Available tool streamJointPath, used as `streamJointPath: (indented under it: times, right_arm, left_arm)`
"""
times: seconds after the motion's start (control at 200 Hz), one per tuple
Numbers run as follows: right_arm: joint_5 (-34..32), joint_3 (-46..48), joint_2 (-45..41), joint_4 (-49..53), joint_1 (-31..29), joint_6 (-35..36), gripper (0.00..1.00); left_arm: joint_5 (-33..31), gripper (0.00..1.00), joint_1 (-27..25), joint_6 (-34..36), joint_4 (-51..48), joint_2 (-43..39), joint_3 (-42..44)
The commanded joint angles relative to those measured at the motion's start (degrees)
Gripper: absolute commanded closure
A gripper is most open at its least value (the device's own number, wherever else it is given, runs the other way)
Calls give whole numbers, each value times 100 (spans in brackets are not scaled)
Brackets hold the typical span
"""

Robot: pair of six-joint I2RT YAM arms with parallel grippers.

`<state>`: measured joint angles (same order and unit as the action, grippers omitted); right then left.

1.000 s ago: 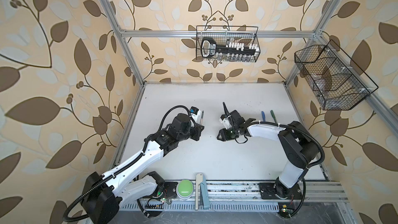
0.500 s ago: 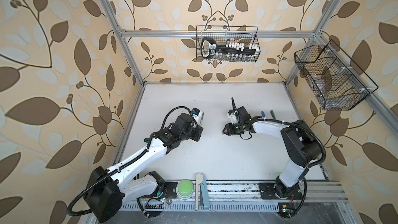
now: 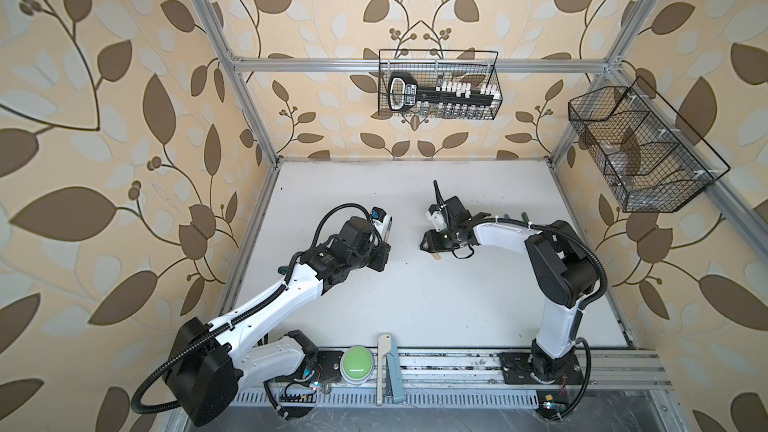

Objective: Insert the pens into the pen caps
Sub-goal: 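Lower the open right gripper over the beige cap on the table, then close the right gripper on the beige cap and lift it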

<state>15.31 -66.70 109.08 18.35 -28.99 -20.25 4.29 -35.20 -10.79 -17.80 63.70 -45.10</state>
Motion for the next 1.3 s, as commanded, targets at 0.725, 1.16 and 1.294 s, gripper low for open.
streamJointPath:
  times: [0.725,1.16,1.294]
  right_arm:
    - [-1303,-1726,1102,2979,-399,1403,63]
    - [-1426,-1567,1151,2765,-512,1340,85]
    - [-1361,-1537,1096,2652,-520,1326,89]
  left_arm:
    - [78,100,-4,312,-58,122,-120]
    - [89,100,-23,437,33,414,-296]
    - [118,100,-39,455,92,468,-315]
